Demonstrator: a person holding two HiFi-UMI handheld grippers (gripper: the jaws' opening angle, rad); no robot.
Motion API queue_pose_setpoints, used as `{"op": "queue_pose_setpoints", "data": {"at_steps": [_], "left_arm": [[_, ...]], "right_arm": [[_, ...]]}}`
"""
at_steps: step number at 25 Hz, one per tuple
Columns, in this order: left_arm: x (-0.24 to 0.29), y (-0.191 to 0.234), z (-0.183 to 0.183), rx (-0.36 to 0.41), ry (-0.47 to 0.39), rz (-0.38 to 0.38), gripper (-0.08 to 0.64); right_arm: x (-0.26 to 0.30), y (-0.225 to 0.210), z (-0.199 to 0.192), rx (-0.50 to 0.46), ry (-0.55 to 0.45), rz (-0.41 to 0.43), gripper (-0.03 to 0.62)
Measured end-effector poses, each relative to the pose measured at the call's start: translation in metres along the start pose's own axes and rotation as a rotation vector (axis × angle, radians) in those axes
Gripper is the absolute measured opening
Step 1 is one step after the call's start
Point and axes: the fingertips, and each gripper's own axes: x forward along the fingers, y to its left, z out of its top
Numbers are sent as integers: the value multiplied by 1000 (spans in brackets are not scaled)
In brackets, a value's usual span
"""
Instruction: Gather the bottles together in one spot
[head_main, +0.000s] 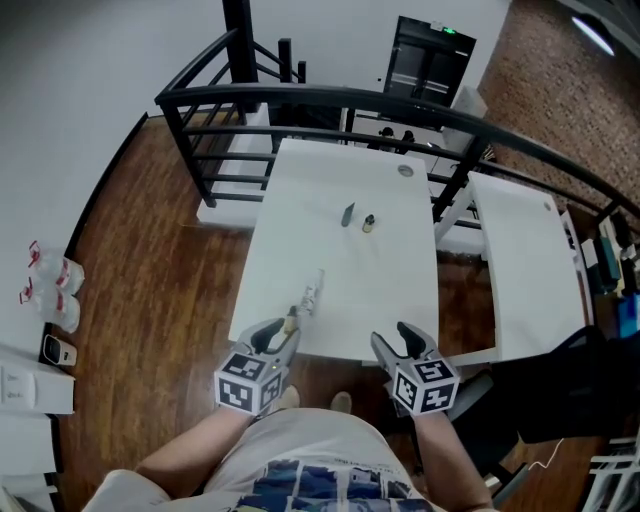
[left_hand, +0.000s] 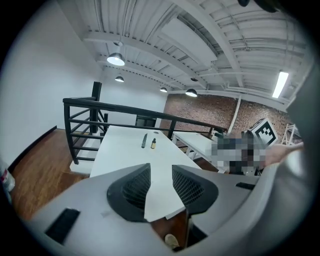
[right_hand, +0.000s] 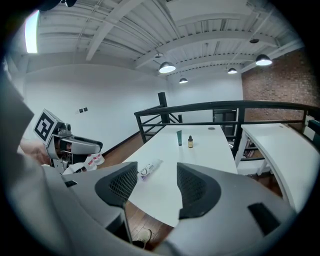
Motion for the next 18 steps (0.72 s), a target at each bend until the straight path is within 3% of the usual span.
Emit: {"op": "queue_pose_setpoints", "data": {"at_steps": [14, 18], "left_arm": [[-5, 27, -26, 15, 52, -62, 114], [8, 49, -58, 56, 152, -59, 118]], "right_arm": [[3, 32, -15, 10, 29, -61, 272], [5, 41, -19, 13, 36, -75, 272]]}}
